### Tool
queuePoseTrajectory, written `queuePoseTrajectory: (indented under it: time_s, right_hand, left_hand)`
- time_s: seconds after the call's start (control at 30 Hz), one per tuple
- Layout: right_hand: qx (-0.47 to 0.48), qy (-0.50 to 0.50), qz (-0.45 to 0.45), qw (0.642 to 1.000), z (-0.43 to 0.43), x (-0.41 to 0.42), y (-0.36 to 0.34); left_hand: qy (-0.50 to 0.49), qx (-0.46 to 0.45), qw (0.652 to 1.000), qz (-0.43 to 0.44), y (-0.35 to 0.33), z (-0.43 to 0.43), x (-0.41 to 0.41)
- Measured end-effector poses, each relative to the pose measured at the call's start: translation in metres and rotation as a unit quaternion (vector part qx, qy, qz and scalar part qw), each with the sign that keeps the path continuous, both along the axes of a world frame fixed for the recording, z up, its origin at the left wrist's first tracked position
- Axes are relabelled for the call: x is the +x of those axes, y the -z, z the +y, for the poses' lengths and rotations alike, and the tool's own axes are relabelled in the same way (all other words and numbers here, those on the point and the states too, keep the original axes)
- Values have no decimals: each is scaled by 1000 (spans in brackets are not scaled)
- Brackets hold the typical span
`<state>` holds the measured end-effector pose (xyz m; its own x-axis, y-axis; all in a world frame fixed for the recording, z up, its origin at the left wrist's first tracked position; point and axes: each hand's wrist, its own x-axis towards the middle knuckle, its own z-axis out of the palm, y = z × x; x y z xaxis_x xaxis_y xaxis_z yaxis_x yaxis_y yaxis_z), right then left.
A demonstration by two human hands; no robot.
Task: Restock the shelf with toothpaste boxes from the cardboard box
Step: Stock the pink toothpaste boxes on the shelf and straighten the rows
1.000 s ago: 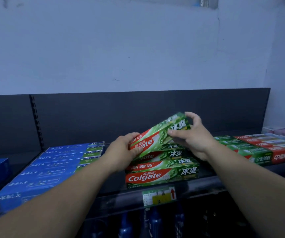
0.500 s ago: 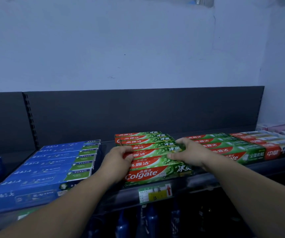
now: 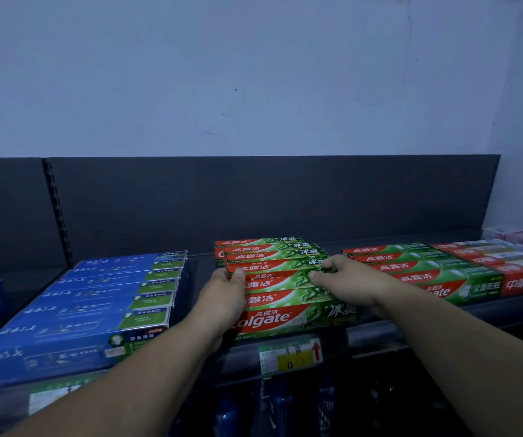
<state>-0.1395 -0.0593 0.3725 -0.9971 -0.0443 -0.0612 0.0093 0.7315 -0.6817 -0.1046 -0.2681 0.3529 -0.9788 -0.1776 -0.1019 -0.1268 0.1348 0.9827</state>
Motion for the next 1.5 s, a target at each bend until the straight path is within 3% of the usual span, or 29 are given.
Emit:
queuePoseTrajectory:
  time_s: [0.13,0.37,0.63,0.9,1.23,1.5]
  right_hand:
    - [-9,27,53,998,-9,-14,-8]
    - [1,18,26,999,-8,-31,-11]
    - [46,6,-2,999,-12,-27,-10]
    - [25,20,13,999,-12,-72,-13]
    - [-6,-6,-20,1000,-16,-100,-11]
    - [-6,-32,-14,999,-14,-80,-14]
  left_hand:
    - [-38,-9,999,2,-10,-3,-16]
    - [-36,27,998,-48,-15,2,-28]
    - [-44,-76,994,-67,10,-4,-33]
    - [-76,-76,991,-77,-22,-8,-65]
    - [-42,-62,990,-118,-36,-9,-90]
    - [-26,-85,991,-96,-34,-17,-77]
